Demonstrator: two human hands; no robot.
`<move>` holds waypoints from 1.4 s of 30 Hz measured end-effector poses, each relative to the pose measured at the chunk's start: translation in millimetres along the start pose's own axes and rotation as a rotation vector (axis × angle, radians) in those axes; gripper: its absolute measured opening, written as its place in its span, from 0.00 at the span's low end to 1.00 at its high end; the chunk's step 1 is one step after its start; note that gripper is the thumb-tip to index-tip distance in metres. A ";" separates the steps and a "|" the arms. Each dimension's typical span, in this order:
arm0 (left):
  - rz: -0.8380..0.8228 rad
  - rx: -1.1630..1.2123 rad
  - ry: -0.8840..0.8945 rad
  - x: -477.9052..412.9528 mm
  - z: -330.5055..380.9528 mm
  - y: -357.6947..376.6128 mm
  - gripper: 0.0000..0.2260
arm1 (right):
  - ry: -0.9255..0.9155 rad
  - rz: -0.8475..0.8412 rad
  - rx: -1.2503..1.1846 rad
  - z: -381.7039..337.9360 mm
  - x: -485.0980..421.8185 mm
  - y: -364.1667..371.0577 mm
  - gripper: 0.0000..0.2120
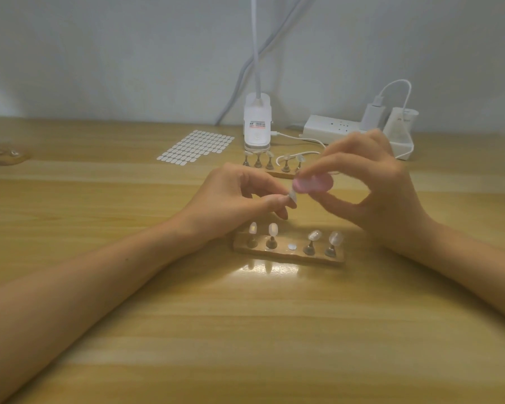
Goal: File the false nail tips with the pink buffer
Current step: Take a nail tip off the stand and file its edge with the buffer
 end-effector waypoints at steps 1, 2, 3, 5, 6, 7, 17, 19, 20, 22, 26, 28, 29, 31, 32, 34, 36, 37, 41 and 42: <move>0.000 0.006 -0.001 0.0 -0.4 -0.5 0.04 | -0.033 -0.017 -0.012 -5.1 -0.2 2.7 0.06; 0.005 0.017 -0.004 -0.5 -1.6 -1.4 0.04 | -0.046 -0.039 -0.014 -7.8 -0.3 5.8 0.06; 0.009 0.027 -0.006 -1.0 -2.7 -2.2 0.04 | -0.030 -0.048 -0.004 -6.6 0.0 6.9 0.06; 0.005 0.024 -0.001 -1.3 -2.4 -2.1 0.03 | 0.020 -0.015 0.023 1.3 -0.4 1.4 0.07; -0.003 0.016 0.000 -1.2 -2.3 -1.1 0.03 | 0.021 0.001 0.022 2.3 -0.4 -0.9 0.07; -0.010 0.012 0.002 -1.2 -2.4 -0.4 0.03 | 0.000 0.003 0.011 -0.1 -0.2 -1.3 0.07; -0.001 0.023 -0.024 -1.7 -3.2 -1.3 0.03 | -0.033 -0.041 0.008 -4.1 0.9 5.9 0.06; -0.002 0.024 -0.032 -1.2 -2.9 -1.1 0.03 | 0.045 -0.032 0.029 7.7 1.7 4.2 0.06; 0.000 0.019 -0.036 -1.0 -3.4 -0.6 0.03 | 0.093 -0.021 0.015 15.6 2.7 1.7 0.06; 0.015 0.013 -0.040 -1.0 -4.2 -1.1 0.03 | 0.158 0.002 -0.057 24.5 5.2 -1.2 0.06; 0.027 0.108 -0.002 1.3 1.3 -4.1 0.03 | 0.221 0.011 -0.140 28.3 8.2 5.4 0.06; 0.068 0.172 0.025 3.9 9.1 -10.5 0.04 | 0.262 0.011 -0.185 33.0 9.4 7.0 0.05; 0.107 0.194 0.042 5.1 14.7 -16.1 0.04 | 0.279 0.010 -0.209 35.2 9.5 7.4 0.05; 0.187 0.259 0.088 8.5 30.9 -29.0 0.03 | 0.298 0.001 -0.240 37.0 9.4 9.1 0.05; 0.212 0.287 0.118 11.0 41.1 -34.1 0.05 | 0.298 -0.003 -0.248 36.8 9.2 10.1 0.05; 0.201 0.266 0.198 17.2 62.9 -38.1 0.06 | 0.294 -0.008 -0.263 35.6 8.5 11.6 0.05; 0.103 0.148 0.264 24.1 79.1 -29.0 0.06 | 0.289 -0.014 -0.277 34.2 9.0 12.5 0.06; 0.052 0.063 0.278 27.7 82.3 -21.8 0.05 | 0.283 -0.018 -0.284 33.4 8.9 12.6 0.06; -0.047 -0.242 0.284 39.5 65.8 5.0 0.07 | 0.273 -0.036 -0.315 31.7 7.8 13.2 0.06; -0.054 -0.256 0.248 41.1 56.8 9.7 0.08 | 0.270 -0.037 -0.313 31.3 7.5 13.3 0.07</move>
Point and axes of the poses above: each hand's wrist, its own x-axis away from the middle knuckle, its own y-axis out of the palm, z = x × y, the point moved 8 cm from there along -x, towards the middle knuckle, and after that the axes turned 7 degrees about -y, right-handed, at the moved point
